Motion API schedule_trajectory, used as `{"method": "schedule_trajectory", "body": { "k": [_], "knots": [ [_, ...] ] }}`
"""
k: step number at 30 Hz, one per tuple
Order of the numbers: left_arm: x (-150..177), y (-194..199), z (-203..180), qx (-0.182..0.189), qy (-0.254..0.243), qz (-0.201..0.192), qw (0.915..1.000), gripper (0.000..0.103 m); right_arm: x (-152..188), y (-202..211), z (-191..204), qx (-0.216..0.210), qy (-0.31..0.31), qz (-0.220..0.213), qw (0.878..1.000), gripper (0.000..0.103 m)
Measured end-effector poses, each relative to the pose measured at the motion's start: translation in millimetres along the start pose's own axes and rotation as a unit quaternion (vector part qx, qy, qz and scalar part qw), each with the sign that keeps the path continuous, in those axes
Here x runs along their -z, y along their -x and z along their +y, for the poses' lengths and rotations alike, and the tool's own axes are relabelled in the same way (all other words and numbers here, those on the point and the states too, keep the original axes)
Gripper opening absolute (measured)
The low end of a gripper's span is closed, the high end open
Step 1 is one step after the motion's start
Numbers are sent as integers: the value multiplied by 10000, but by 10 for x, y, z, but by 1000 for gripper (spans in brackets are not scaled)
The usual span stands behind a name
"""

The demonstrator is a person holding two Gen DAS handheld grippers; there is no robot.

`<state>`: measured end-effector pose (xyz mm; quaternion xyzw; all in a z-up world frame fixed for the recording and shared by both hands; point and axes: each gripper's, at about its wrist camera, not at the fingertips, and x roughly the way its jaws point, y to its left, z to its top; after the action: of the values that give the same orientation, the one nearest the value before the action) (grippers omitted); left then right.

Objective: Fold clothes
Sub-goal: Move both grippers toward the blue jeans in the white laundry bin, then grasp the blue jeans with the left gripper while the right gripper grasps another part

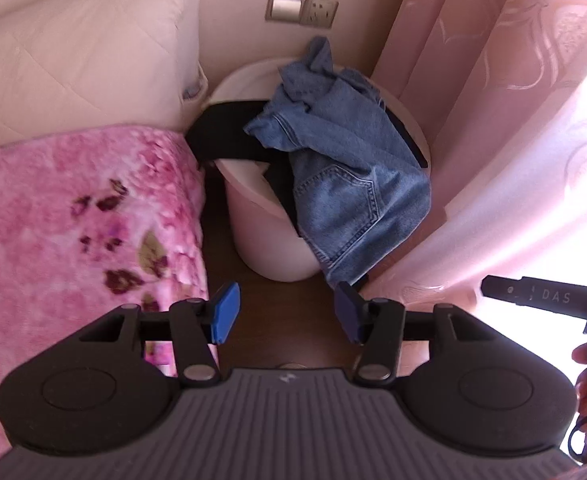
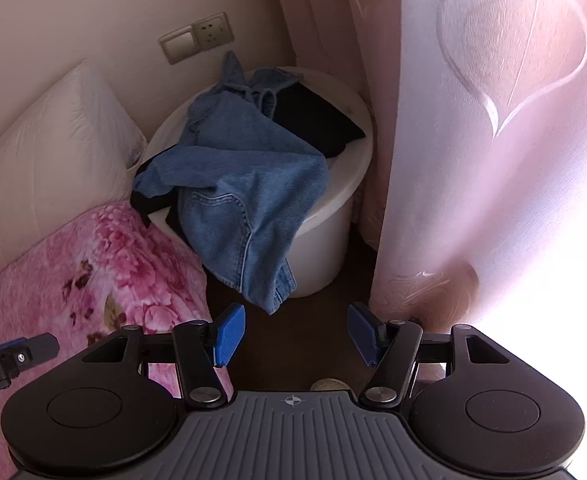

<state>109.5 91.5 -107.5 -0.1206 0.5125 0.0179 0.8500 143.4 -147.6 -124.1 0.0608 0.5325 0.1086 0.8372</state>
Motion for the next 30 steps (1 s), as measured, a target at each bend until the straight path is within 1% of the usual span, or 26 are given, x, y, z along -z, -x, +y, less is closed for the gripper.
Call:
{"method": "schedule_trajectory", "body": {
  "k": [4, 8, 10, 13, 14, 17, 21, 23, 25, 28, 29, 30],
  "knots": [
    [-218, -386, -116, 136, 304, 184, 9993, 48, -197, -294, -169, -57, -217, 96, 9997, 62],
    [-462, -747, -218, 252, 656, 306, 9971, 48, -463, -593, -241, -103, -241, 191, 9995, 62],
    [-585, -910, -243, 290, 821, 318, 9957, 48, -583, -722, -272, -181, -294, 124, 9993, 62],
    [-767, -1163, -261, 339, 1157, 320, 9922, 48, -716, -904, -257, -225, -291, -144, 9992, 62],
    [-829, -1253, -259, 369, 1297, 315, 9904, 48, -753, -970, -258, -264, -281, -176, 9991, 62],
    [-1003, -1493, -237, 460, 1703, 290, 9839, 48, -847, -1165, -296, -438, -370, -230, 9981, 62],
    [-1163, -1771, -201, 517, 2147, 203, 9751, 48, -933, -1420, -423, -564, -930, -243, 9938, 62],
    [-1211, -1890, -148, 531, 2410, 161, 9689, 48, -925, -1520, -502, -641, -1260, -322, 9894, 62],
    [-1237, -2009, -73, 560, 2739, 136, 9600, 48, -919, -1625, -589, -761, -1635, -343, 9830, 62],
    [-1247, -2175, 36, 715, 3130, 192, 9469, 48, -912, -1800, -700, -926, -2243, -254, 9698, 62],
    [-1251, -2236, 56, 773, 3227, 233, 9430, 48, -906, -1848, -739, -981, -2440, -230, 9645, 62],
    [-1252, -2280, 65, 810, 3264, 259, 9414, 48, -915, -1890, -769, -1043, -2577, -193, 9604, 62]
  ]
}}
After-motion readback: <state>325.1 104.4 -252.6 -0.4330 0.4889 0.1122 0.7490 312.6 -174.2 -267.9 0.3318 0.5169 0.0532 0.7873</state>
